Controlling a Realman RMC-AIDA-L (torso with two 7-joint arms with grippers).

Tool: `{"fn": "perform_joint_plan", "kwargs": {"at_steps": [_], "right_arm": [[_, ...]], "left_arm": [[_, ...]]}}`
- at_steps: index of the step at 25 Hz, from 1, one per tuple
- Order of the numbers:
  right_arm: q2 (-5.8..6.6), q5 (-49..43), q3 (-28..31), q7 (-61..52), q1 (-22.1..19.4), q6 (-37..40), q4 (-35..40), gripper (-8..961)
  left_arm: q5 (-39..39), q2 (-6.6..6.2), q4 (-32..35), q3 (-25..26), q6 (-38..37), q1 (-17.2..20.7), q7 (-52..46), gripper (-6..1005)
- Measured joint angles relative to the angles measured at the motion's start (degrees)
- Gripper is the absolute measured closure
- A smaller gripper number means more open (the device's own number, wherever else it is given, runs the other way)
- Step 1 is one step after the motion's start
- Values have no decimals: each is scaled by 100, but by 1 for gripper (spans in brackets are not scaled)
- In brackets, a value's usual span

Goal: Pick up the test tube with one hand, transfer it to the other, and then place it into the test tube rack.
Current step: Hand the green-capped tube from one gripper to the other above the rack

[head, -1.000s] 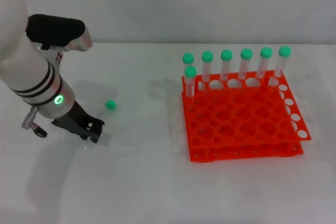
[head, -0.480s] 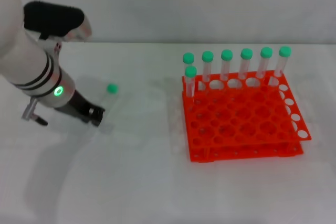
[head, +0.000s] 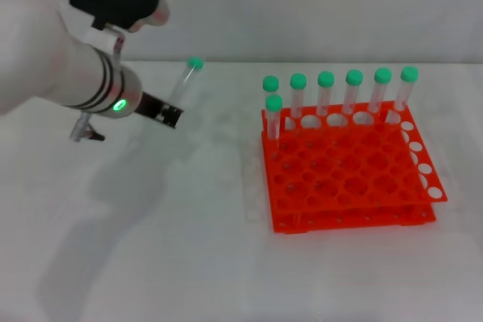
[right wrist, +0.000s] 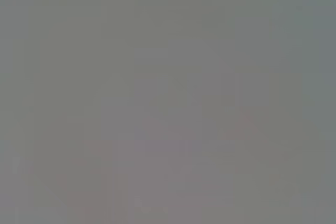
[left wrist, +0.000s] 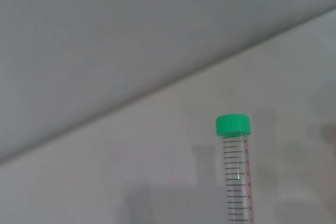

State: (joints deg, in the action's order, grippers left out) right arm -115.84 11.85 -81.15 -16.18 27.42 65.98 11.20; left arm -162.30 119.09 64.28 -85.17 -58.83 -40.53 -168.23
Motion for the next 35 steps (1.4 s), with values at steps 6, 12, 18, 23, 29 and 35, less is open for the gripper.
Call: {"fn": "perform_joint_plan", "kwargs": {"at_steps": [6,12,18,23,29,35], "right_arm": [[45,-8,-261,-615,0,146,4,85],[67,-11,-467,-1339,-55,586,6,85],[73,-30,-805,-2062,-17,700,6,85],[74,-148,-1251,-2540,-39,870,199,85],[65,-573,-1595,-3067,-41,1287,275,90],[50,-691,-1942,-3281,104,1359,311,100]], "left_arm": [[6,0,176,-603,1153,181,227,814],[2,10,392,-920,2221,414,583,814],[-1,24,357,-1370,3294,518,760,814],[0,31,271,-1765,4064,579,838,814],[7,44,69,-2094,4770,615,856,814],[6,44,51,-2461,5310,746,970,814]]}}
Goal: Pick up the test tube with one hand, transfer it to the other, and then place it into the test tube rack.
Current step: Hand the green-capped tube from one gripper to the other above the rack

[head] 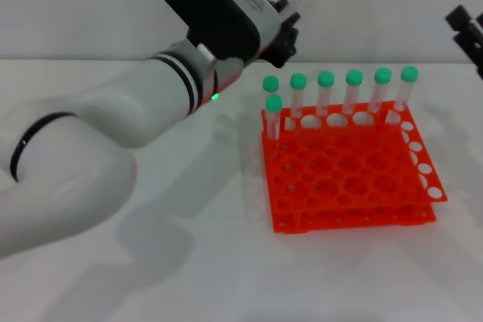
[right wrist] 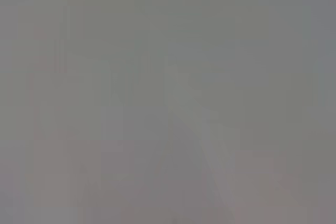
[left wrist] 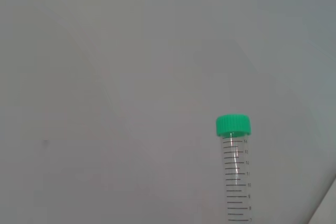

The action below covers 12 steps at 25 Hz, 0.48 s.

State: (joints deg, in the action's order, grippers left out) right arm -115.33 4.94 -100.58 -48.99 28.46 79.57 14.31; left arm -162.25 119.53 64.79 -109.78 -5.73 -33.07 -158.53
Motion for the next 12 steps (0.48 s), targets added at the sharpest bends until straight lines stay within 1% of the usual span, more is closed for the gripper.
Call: {"fn": "perform_joint_plan", "kwargs": {"at_steps": [7,12], "right_arm": [[-25,-4,-474,34,258,-88,35,112],[-41,-4,-553,36,293,-158,54,121]], "left_arm": [[32,0,-68,-290,337,27,62,814],[35,0,-68,-424,516,127,62,814]]}}
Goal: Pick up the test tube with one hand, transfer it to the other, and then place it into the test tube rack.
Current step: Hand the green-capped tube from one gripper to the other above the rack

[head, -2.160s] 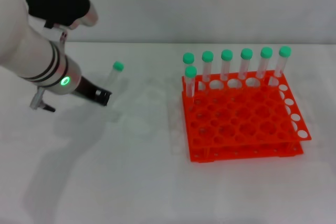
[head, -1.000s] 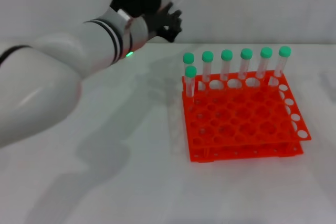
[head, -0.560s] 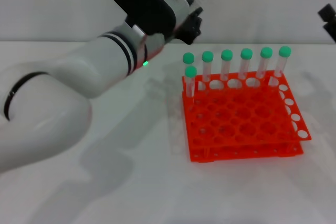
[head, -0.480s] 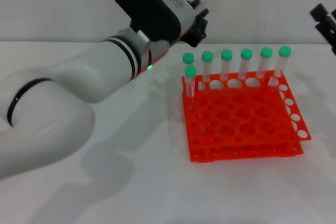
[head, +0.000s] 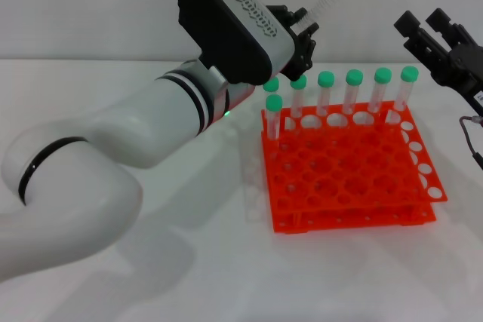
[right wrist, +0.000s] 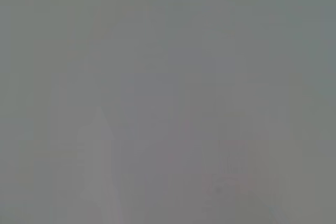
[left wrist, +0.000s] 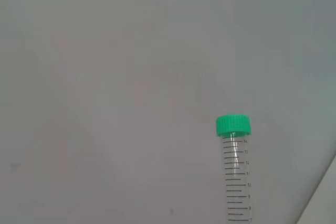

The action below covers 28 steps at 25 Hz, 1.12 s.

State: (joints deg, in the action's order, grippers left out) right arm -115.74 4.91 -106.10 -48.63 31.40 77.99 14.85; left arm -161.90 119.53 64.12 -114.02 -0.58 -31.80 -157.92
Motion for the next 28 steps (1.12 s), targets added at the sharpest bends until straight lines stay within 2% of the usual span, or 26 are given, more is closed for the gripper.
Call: {"fn": "perform_joint_plan", "kwargs": {"at_steps": [10,28], "right_arm": [[-22,1,-228,0,145,-591,172,138],[-18,2,-439,21,361,-892,356,169]], "left_arm": [[0,0,16,-161,75,37,4,815],[8,0,-50,-325,253,74,-7,815]]}}
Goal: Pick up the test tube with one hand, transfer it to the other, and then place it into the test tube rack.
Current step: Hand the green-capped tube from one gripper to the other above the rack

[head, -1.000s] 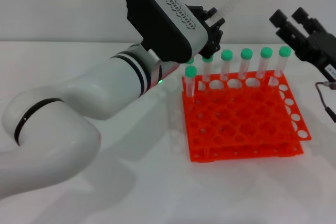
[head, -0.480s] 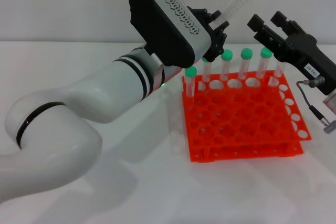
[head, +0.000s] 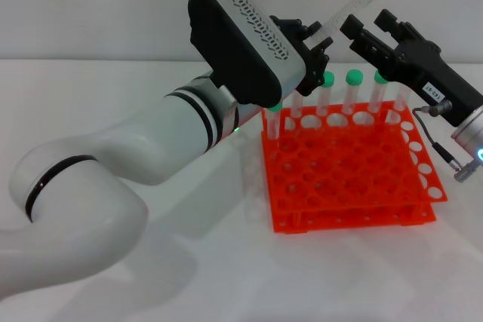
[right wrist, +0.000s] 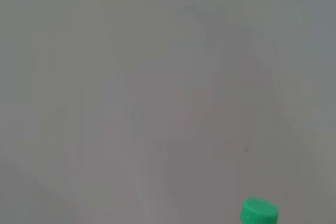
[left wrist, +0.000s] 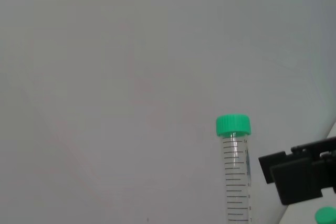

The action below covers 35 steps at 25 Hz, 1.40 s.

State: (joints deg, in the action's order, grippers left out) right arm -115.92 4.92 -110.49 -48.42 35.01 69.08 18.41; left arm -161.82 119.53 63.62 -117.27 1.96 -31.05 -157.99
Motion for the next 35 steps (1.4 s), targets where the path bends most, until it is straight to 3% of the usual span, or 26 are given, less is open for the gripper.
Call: {"fn": "perform_joint_plan", "kwargs": {"at_steps": [35], "right_arm": [[6,13,-54,142,130,-72,-7,228]], "left_arm": [[-1,9,-70,-252,2,-99,9,815]]}}
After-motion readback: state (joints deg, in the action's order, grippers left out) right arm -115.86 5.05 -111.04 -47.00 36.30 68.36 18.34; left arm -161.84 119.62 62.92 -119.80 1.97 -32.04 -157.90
